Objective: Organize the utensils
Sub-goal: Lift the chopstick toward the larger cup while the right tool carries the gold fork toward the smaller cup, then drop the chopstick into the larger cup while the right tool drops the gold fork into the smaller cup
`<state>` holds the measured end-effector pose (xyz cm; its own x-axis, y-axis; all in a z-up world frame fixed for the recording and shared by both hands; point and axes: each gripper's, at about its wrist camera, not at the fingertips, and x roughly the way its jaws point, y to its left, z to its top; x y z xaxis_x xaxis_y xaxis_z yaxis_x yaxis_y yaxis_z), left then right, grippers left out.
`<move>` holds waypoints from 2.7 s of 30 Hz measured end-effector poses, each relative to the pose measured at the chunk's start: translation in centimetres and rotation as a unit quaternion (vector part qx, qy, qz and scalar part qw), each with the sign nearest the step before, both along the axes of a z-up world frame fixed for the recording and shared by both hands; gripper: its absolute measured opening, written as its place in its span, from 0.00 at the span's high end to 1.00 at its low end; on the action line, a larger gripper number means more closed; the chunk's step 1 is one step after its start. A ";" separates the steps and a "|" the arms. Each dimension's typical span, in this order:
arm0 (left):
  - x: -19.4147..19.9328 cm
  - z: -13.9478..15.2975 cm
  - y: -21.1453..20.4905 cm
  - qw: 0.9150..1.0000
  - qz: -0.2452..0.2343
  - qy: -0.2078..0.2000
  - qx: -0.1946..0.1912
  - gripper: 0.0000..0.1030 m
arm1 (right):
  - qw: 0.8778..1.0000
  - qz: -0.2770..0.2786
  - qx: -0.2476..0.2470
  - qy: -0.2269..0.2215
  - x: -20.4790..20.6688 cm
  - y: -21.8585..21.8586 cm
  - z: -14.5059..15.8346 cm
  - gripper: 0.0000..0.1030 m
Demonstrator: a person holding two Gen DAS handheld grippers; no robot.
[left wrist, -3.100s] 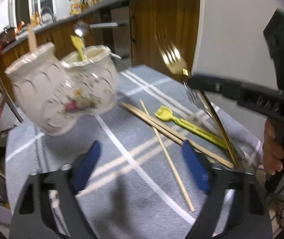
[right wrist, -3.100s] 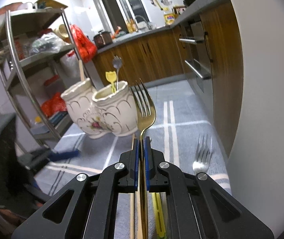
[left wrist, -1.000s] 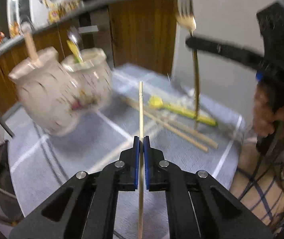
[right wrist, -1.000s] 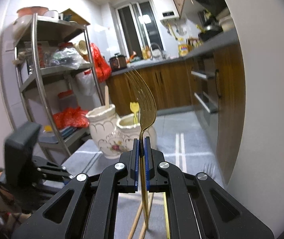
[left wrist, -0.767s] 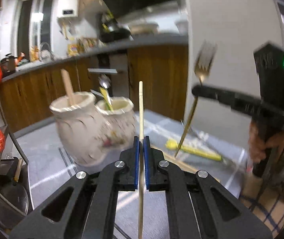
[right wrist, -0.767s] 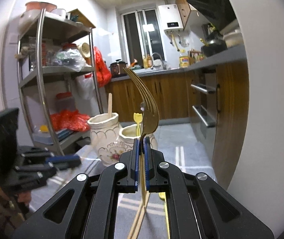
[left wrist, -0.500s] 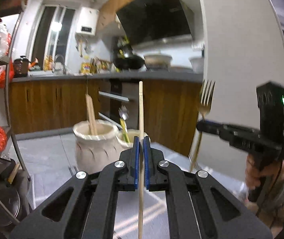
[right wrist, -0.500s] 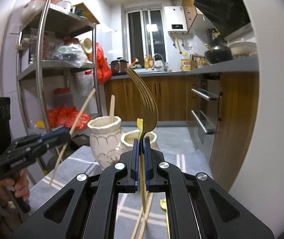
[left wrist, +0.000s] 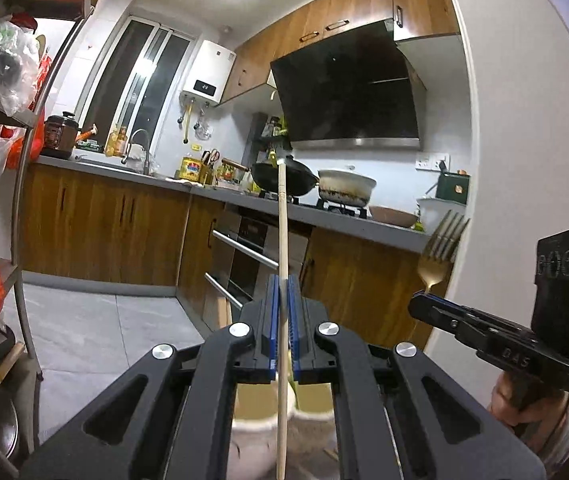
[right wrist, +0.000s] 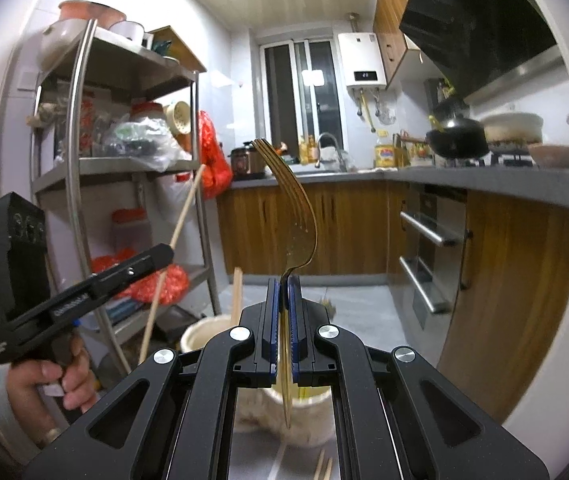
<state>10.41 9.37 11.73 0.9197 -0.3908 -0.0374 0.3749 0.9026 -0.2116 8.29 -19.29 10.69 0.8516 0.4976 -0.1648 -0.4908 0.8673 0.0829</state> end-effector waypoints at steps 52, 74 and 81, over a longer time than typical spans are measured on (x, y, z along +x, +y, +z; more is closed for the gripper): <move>4.0 -6.3 0.8 0.992 0.058 0.097 0.047 0.93 | 0.993 -0.062 0.033 0.097 5.9 -0.5 -7.0 0.93; 4.0 -6.6 1.4 0.992 0.075 0.097 0.038 0.40 | 0.989 -0.066 0.031 0.129 6.8 -0.4 -7.8 0.71; 3.8 -6.6 1.4 0.992 0.080 0.093 0.037 0.29 | 0.990 -0.061 0.036 0.123 6.6 -0.5 -7.7 0.48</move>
